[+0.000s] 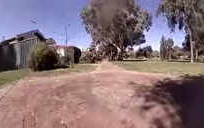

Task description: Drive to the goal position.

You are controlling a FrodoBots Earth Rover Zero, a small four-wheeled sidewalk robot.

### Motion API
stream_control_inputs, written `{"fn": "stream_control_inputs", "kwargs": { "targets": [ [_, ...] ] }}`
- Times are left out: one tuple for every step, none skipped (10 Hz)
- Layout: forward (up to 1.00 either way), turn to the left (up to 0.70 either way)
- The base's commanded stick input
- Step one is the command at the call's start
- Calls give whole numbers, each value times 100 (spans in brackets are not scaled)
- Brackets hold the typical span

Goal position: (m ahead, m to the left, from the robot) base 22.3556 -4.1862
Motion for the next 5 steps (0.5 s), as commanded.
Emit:
{"fn": "stream_control_inputs", "kwargs": {
  "targets": [
    [70,-15],
    [70,-7],
    [70,0],
    [70,0],
    [70,0]
  ]
}}
